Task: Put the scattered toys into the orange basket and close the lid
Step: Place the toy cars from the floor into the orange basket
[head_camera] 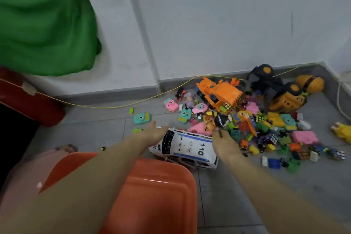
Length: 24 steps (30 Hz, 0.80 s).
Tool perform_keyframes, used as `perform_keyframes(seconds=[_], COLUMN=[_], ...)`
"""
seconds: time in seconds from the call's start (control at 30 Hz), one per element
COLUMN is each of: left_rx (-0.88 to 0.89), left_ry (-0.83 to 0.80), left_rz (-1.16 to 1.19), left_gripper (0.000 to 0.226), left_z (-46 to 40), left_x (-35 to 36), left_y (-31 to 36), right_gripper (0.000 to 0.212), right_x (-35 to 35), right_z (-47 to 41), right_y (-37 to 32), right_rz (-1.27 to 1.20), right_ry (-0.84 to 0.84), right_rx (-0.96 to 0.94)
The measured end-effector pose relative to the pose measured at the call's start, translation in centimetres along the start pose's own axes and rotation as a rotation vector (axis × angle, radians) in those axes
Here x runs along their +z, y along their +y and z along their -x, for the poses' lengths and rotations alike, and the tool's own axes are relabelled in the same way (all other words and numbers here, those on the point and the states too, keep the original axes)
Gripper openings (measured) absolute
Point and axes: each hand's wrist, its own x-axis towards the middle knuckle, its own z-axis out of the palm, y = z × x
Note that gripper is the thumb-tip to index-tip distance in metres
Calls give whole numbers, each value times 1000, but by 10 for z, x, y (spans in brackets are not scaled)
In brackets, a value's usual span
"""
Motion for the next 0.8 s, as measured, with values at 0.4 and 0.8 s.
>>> perform_keyframes(seconds=[0.4,0.8], left_rx=[-218,119], left_ry=[-171,157], left_rz=[215,832], left_gripper=[107,90], left_z=[-22,64], left_x=[4,-52], left_y=[-3,2], right_gripper=[60,27], right_x=[25,-10], right_z=[-18,82], right_y=[12,-74], right_rz=[-424,-514], right_ry=[-38,314], right_rx=[164,-250])
